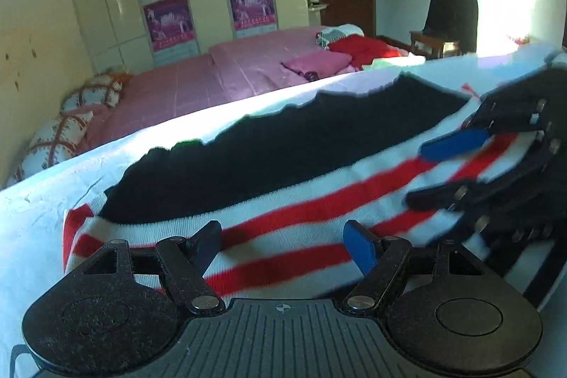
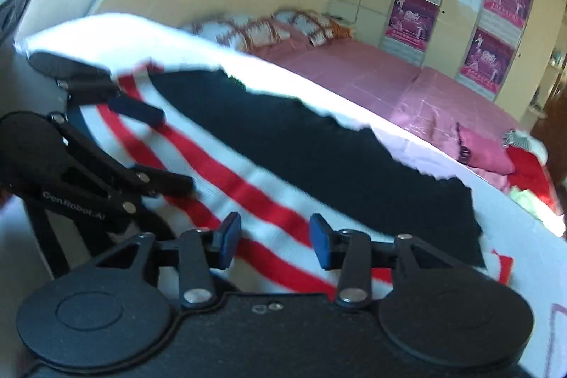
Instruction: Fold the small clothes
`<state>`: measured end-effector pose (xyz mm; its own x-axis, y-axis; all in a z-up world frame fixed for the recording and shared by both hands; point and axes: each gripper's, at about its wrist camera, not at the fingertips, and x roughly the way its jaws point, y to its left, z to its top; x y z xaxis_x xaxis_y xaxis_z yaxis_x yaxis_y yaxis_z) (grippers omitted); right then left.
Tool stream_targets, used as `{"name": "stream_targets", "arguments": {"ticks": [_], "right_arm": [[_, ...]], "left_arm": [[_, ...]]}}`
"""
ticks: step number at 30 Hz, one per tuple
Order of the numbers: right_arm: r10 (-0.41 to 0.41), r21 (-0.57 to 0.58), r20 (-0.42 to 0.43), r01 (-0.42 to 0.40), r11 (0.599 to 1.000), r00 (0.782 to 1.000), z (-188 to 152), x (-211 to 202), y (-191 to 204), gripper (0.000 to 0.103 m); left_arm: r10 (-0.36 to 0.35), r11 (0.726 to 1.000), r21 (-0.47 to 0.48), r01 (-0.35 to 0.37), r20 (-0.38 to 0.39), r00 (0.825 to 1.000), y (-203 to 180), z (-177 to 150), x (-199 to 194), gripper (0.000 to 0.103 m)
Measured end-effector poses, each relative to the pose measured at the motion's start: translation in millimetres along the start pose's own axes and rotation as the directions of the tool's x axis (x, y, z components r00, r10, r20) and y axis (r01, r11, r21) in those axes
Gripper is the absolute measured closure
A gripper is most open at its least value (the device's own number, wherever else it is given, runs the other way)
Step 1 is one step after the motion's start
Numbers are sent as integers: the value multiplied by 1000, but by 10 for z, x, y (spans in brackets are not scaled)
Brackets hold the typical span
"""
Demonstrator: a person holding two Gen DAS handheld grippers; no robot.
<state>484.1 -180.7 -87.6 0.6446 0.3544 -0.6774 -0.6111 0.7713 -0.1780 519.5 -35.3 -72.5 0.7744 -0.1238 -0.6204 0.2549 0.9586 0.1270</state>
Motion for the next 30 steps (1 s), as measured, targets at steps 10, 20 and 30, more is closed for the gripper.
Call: {"name": "stream_targets", "arguments": {"ticks": [10, 20, 30], "right_arm": [[-91, 293, 21, 81, 952, 996, -313, -665, -543, 67], [-55, 5, 14, 55, 998, 998, -382, -467, 664, 63], [-140, 242, -36, 144, 960, 990, -1154, -1044, -202, 65]], "left_arm": [[54, 963, -261, -60, -32, 998, 664, -282, -472, 15], [-28, 993, -118, 21, -55, 998, -156, -369, -399, 15], [53, 984, -165, -62, -56, 997, 508, -863, -817, 15]]}}
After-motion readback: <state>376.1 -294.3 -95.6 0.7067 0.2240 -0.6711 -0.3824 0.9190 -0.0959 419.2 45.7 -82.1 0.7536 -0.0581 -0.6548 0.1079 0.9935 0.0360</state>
